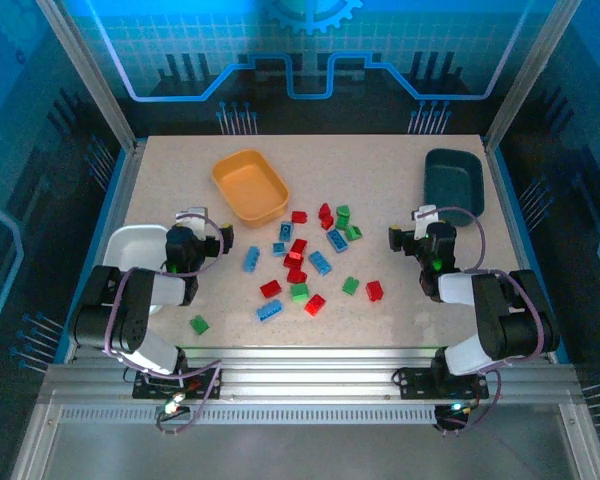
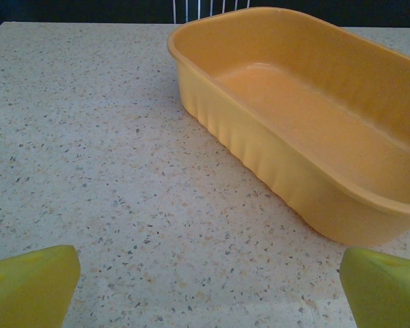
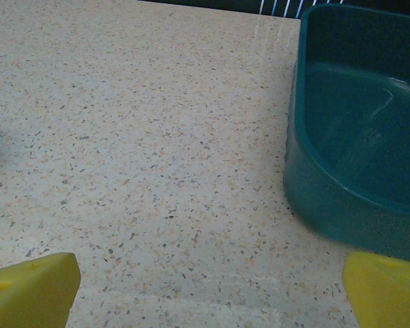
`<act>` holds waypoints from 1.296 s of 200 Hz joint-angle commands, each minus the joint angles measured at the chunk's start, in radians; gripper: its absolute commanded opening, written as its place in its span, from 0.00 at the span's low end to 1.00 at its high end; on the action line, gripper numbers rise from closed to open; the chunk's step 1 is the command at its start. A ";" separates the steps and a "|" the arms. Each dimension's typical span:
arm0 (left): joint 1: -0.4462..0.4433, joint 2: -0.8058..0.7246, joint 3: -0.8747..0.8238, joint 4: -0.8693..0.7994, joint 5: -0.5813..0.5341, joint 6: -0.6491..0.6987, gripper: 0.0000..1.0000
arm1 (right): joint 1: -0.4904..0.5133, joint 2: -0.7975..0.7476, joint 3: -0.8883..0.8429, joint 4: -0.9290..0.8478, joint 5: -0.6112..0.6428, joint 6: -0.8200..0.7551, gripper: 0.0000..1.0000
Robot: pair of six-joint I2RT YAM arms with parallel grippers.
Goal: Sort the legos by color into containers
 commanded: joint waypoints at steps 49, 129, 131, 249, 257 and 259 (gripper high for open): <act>0.009 0.011 0.022 0.027 0.022 -0.007 0.99 | 0.008 0.013 0.022 0.033 -0.001 0.015 1.00; 0.010 -0.099 0.084 -0.169 -0.023 -0.022 0.99 | 0.044 -0.107 0.135 -0.239 0.088 0.006 1.00; 0.010 -0.116 0.096 -0.205 -0.022 -0.022 0.99 | 0.043 -0.116 0.150 -0.269 0.088 0.006 1.00; 0.050 -0.453 0.656 -1.256 -0.081 -0.466 0.99 | -0.103 -0.058 0.873 -1.250 -0.086 0.445 0.91; 0.055 -0.428 0.674 -1.303 -0.067 -0.465 0.99 | -0.098 -0.039 0.887 -1.260 -0.082 0.431 0.91; 0.056 -0.418 0.681 -1.319 -0.068 -0.466 0.99 | -0.098 -0.034 0.891 -1.264 -0.083 0.426 0.91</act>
